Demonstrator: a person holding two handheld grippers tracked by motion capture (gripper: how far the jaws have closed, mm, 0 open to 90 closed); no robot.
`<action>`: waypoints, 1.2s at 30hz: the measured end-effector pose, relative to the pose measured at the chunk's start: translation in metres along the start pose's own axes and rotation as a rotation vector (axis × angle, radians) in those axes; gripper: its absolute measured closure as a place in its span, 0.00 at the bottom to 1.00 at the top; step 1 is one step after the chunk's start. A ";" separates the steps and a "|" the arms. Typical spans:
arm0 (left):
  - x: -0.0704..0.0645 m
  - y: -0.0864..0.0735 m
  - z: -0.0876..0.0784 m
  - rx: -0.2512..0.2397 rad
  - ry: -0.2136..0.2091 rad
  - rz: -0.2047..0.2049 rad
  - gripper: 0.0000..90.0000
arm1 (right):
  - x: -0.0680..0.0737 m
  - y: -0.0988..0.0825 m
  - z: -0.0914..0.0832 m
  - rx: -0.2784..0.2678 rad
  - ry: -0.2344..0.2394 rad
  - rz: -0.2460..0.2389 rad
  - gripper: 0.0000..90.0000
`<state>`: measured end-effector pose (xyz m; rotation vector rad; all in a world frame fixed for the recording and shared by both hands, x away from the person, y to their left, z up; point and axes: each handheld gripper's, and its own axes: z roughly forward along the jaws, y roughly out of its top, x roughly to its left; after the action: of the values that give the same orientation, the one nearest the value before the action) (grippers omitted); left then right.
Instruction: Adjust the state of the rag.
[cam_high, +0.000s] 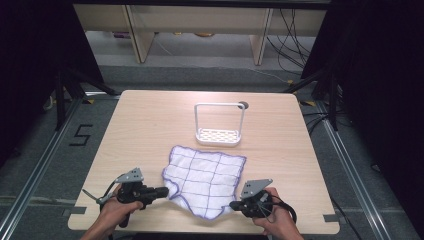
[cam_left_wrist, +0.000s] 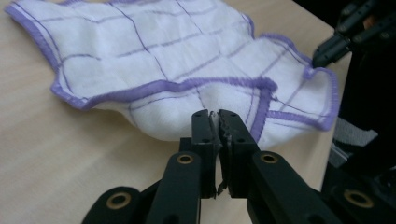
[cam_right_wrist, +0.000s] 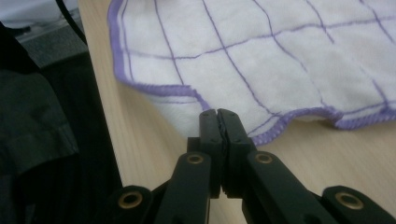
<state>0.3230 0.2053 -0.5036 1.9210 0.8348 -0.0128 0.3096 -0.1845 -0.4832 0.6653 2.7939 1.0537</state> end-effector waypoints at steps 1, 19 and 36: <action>-0.003 -0.002 -0.001 -0.001 0.002 -0.008 0.88 | 0.000 -0.003 -0.001 0.009 -0.012 0.009 0.99; -0.030 0.007 -0.016 -0.023 0.139 -0.005 0.47 | 0.020 0.007 -0.012 -0.075 -0.040 0.064 0.60; -0.037 -0.026 -0.013 0.130 0.164 0.126 0.97 | 0.023 -0.021 -0.014 0.067 -0.109 0.045 1.00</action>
<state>0.2761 0.2025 -0.5047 2.1163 0.8363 0.1728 0.2779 -0.1977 -0.4847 0.7718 2.7427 0.9059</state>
